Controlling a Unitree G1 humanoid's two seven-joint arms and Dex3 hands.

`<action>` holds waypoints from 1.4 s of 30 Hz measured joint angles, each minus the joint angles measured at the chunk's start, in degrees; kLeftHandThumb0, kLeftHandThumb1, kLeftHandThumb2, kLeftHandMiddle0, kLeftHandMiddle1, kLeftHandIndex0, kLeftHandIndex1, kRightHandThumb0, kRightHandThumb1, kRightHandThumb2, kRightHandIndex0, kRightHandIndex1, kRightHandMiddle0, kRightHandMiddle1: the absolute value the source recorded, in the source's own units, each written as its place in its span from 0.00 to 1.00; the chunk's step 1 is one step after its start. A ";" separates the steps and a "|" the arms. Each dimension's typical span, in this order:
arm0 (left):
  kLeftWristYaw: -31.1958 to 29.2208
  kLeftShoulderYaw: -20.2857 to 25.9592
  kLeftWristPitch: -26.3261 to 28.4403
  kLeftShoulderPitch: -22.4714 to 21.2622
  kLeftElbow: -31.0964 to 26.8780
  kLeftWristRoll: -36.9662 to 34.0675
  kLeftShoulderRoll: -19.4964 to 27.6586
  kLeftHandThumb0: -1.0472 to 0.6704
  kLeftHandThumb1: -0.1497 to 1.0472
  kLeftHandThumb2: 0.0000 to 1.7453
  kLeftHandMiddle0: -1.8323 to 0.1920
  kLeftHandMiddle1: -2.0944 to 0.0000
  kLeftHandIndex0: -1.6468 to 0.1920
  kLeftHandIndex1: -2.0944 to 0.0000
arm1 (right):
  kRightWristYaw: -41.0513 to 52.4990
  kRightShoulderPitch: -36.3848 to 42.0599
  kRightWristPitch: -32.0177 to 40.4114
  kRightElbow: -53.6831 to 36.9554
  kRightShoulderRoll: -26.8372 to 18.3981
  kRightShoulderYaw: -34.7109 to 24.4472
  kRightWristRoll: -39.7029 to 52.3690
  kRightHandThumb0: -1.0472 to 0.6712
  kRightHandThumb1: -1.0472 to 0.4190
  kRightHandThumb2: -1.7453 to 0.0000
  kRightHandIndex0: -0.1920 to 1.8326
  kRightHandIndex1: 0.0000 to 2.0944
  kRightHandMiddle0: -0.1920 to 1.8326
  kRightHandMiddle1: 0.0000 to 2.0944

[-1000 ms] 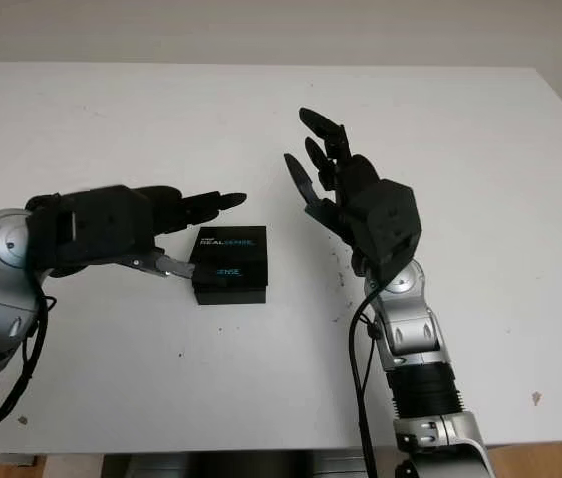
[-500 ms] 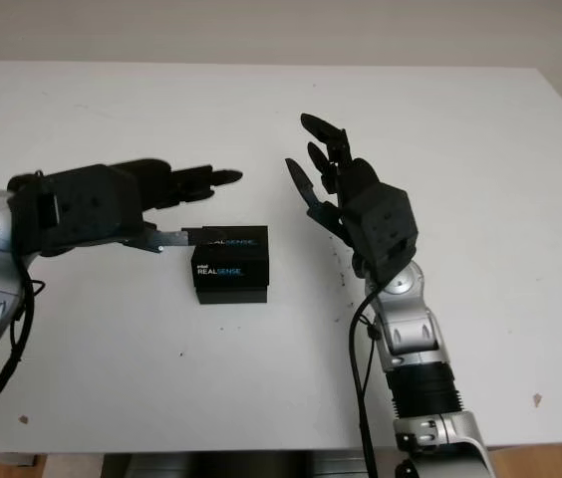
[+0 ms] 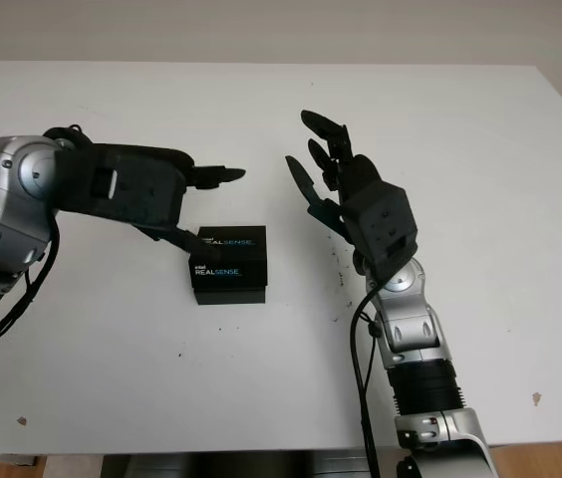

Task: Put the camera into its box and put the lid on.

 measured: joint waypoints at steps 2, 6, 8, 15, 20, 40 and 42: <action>-1.94 -0.07 0.46 -0.28 0.69 -0.01 -0.34 0.00 0.97 0.03 1.00 1.00 1.00 1.00 | -0.19 0.00 0.17 -0.03 0.07 -0.01 0.08 0.24 0.00 0.74 0.18 0.04 0.02 0.32; -5.39 -0.09 1.38 -1.55 1.98 -1.08 -1.15 0.00 0.96 0.03 1.00 1.00 1.00 1.00 | -0.37 0.01 0.32 -0.04 0.27 -0.09 0.44 0.25 0.00 0.74 0.18 0.03 0.02 0.31; -6.00 -0.08 1.26 -2.23 2.28 -1.43 -1.20 0.00 0.96 0.03 1.00 1.00 1.00 1.00 | -0.39 0.01 0.33 -0.04 0.30 -0.09 0.46 0.25 0.00 0.74 0.18 0.03 0.02 0.31; -5.30 0.00 3.97 -2.44 2.37 -0.51 -1.61 0.01 0.93 0.03 1.00 1.00 1.00 1.00 | -0.22 0.01 0.30 -0.04 0.32 -0.09 1.02 0.24 0.00 0.74 0.17 0.03 0.02 0.31; -4.57 0.01 8.95 -1.93 2.48 -0.11 -2.90 0.08 0.90 0.02 1.00 0.99 1.00 1.00 | -0.37 0.07 0.32 -0.11 0.34 -0.10 0.99 0.24 0.00 0.74 0.17 0.03 0.02 0.31; -3.77 -1.71 5.63 0.61 3.06 2.55 -3.38 0.08 0.87 0.03 0.99 0.98 1.00 0.99 | -0.30 0.37 0.37 -0.32 0.34 -0.10 0.93 0.24 0.00 0.74 0.17 0.03 0.02 0.30; -3.98 -1.81 5.51 0.61 3.06 2.56 -3.40 0.07 0.86 0.03 0.98 0.97 1.00 0.99 | -0.32 0.37 0.37 -0.32 0.34 -0.10 0.92 0.25 0.00 0.74 0.17 0.03 0.02 0.30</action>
